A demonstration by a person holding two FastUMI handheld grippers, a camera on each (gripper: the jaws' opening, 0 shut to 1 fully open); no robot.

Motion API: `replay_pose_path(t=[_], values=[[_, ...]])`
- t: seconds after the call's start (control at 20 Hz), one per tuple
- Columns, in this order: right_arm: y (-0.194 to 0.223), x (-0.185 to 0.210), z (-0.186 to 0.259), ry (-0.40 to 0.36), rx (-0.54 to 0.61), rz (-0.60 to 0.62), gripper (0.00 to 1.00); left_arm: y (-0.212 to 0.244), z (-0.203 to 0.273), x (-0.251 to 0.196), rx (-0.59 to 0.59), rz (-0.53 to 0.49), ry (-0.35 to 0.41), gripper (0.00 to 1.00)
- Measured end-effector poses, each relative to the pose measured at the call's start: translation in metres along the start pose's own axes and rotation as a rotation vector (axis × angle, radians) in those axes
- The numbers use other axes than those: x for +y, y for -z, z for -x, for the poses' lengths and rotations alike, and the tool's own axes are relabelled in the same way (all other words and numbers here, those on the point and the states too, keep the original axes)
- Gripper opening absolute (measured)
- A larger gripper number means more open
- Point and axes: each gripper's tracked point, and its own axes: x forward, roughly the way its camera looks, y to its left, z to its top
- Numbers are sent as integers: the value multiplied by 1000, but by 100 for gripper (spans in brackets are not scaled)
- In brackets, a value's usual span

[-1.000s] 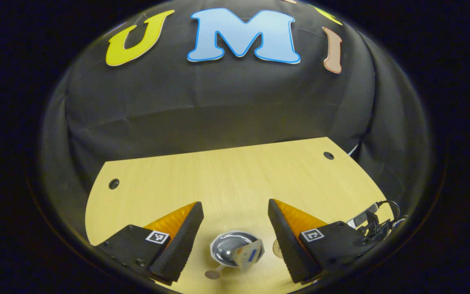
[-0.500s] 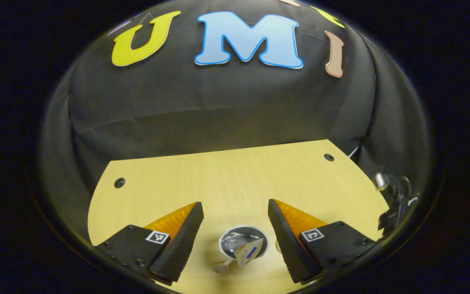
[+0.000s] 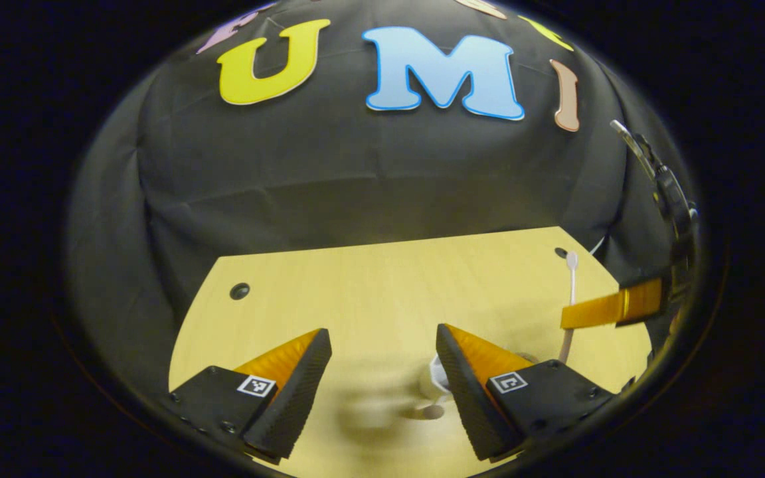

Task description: Put the toothbrush and toothpaste on the desktop into the cup, then pick up the cup and place it on the coaster on the desktop.

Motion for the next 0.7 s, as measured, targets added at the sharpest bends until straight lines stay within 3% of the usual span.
replay_pose_path(t=[0.25, 0.7], values=[[-37, 5, 35, 3, -163, 54, 2, 5, 6, 15, 11, 34, -59, 100], [-28, 21, 24, -32, -294, 149, 3, 17, 18, 37, 35, 101, -152, 100]])
